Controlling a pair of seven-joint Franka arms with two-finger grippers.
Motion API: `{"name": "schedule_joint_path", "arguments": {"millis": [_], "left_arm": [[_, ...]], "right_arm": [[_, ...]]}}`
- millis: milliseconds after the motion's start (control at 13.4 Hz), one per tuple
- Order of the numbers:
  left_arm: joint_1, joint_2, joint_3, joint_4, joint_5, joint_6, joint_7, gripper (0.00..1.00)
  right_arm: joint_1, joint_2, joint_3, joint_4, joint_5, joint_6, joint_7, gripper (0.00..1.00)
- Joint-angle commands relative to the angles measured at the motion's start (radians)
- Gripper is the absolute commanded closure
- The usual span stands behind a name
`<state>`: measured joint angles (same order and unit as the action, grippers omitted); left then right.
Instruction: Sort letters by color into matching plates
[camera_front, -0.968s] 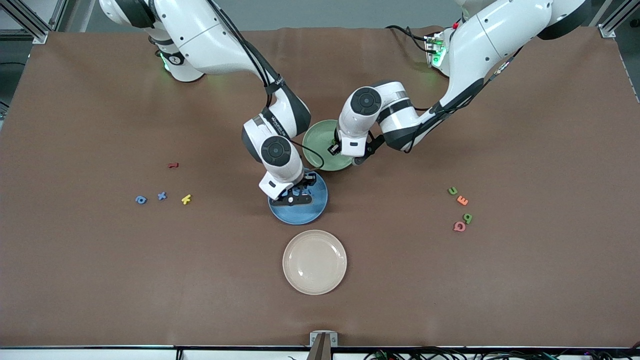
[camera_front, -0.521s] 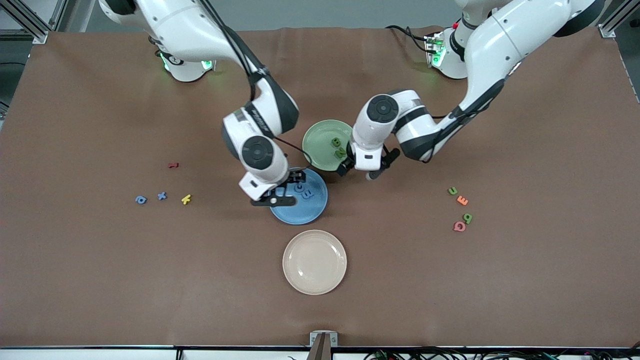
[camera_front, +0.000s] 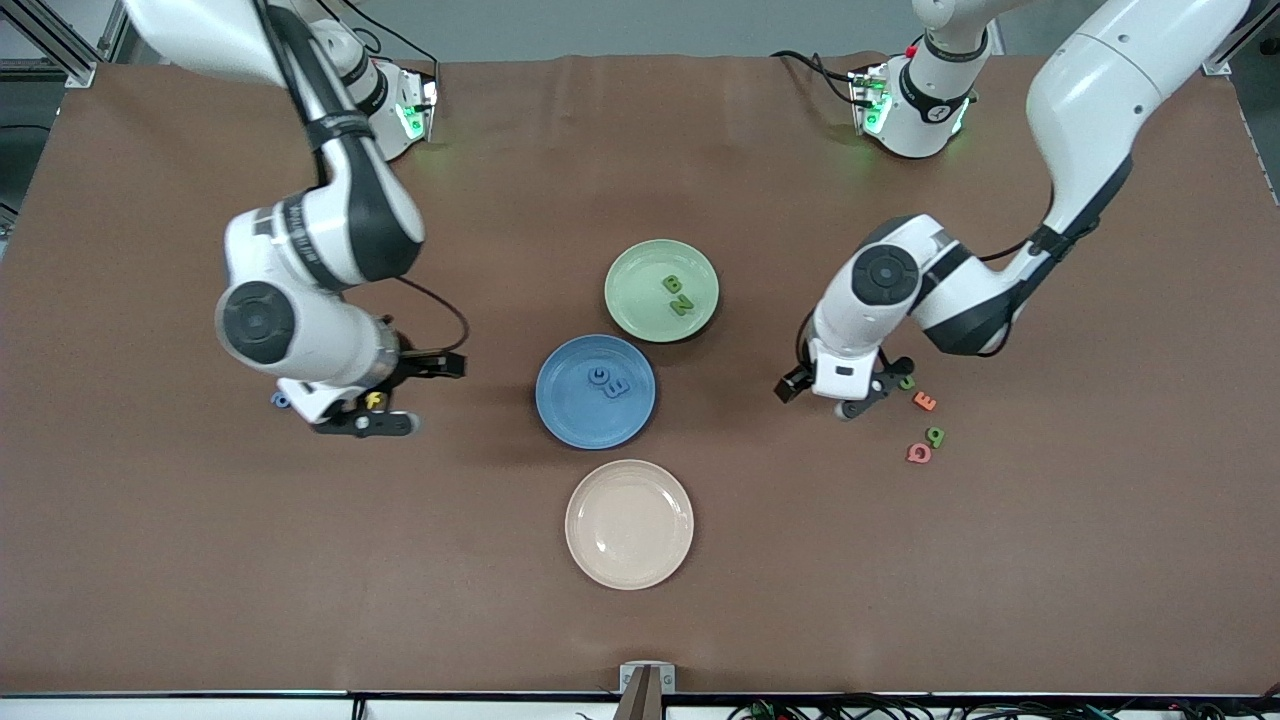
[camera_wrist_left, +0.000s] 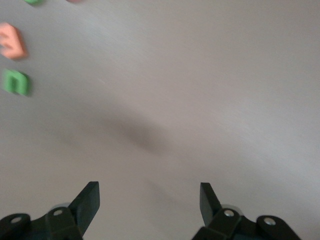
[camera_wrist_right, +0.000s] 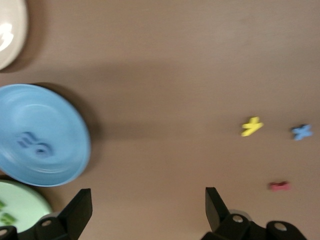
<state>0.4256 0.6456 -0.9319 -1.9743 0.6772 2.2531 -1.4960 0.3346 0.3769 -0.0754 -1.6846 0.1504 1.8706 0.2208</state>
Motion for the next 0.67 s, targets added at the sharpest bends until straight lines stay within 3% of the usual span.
{"name": "schedule_joint_path", "arguments": {"millis": [0,223,596], "left_arm": [[0.065,-0.055,-0.01,-0.052,0.015,-0.049,0.078,0.2],[0.171,-0.069,-0.01,-0.116,0.095,-0.047,0.12,0.25],[0.26,-0.069,-0.011,-0.198,0.148,-0.03,0.132,0.31]], "right_arm": [[-0.136,-0.033,0.02,-0.063,-0.018,0.018,-0.162,0.0],[-0.23,-0.01,0.022,-0.078,-0.054,0.067,-0.247,0.0],[-0.296,-0.004,0.02,-0.302,-0.074,0.43,-0.328,0.01]]}}
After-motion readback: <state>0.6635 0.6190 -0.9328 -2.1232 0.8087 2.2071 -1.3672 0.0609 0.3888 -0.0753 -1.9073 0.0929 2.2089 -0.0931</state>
